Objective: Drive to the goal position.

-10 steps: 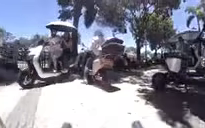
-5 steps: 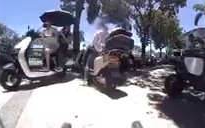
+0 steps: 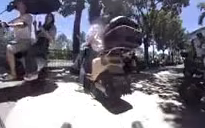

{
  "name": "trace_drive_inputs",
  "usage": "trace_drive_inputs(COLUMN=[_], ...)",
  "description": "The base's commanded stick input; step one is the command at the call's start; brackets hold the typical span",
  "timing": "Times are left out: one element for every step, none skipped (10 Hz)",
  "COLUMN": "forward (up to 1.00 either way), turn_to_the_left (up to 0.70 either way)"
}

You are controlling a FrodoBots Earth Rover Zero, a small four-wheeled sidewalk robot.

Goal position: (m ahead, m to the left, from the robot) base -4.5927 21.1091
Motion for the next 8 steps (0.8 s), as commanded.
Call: trace_drive_inputs(forward=[0.00,0.00,0.00,0.00,0.00,0.00,0.00,0.07], turn_to_the_left=[0.00,0.00,0.00,0.00,0.00,0.00,0.00,0.00])
